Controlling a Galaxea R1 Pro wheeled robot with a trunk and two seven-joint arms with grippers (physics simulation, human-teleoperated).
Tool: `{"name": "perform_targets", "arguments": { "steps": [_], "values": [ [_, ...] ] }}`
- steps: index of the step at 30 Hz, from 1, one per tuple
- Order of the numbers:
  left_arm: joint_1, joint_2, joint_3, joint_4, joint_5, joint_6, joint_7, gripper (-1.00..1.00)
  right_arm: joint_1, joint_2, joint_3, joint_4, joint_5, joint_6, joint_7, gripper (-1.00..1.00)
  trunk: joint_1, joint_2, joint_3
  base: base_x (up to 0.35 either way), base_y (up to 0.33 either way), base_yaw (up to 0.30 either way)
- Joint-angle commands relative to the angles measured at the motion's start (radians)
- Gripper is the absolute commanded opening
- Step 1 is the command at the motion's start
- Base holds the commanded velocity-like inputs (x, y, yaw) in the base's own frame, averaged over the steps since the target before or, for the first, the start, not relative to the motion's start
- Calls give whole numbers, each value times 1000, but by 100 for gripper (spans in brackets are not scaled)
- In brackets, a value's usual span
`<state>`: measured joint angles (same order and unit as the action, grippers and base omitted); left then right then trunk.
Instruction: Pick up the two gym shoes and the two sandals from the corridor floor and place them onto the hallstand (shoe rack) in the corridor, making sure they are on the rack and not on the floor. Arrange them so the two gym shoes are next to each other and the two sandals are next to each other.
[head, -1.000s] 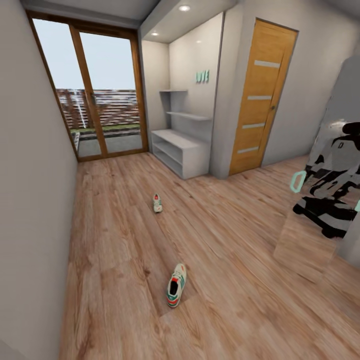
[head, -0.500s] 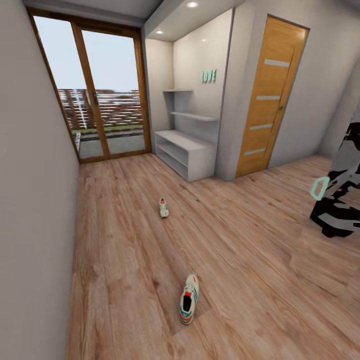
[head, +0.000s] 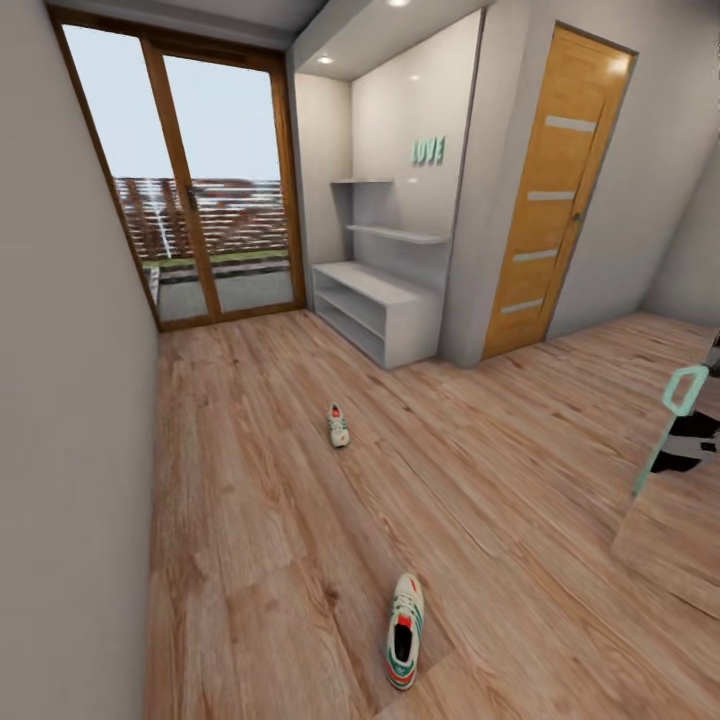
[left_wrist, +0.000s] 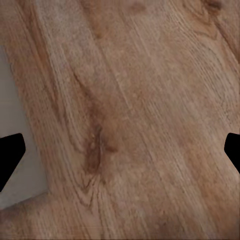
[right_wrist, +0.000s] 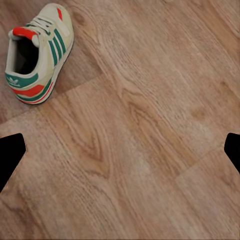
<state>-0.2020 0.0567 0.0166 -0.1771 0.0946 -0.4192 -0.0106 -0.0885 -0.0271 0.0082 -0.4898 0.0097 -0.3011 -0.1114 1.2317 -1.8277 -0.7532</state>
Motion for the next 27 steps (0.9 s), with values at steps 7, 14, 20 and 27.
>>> {"name": "perform_targets", "arguments": {
  "steps": [7, 14, 20, 27],
  "values": [
    [0, -1, -1, 1, 8, -3, -2, 100, -1, 0, 1, 0, 1, -3, -4, 100, 0, 0, -1, 247, 162, -40],
    [0, -1, -1, 1, 8, -3, -1, 100, -1, 1, 1, 0, 1, -3, -4, 100, 0, 0, -1, 192, 37, -9],
    [0, -1, -1, 1, 8, -3, -2, 100, -1, 1, 1, 0, 1, -3, -4, 100, 0, 0, -1, 30, 4, -132],
    [0, -1, -1, 1, 8, -3, -1, 100, -1, 1, 1, 0, 1, -3, -4, 100, 0, 0, -1, 11, 5, -120]
  ]
}}
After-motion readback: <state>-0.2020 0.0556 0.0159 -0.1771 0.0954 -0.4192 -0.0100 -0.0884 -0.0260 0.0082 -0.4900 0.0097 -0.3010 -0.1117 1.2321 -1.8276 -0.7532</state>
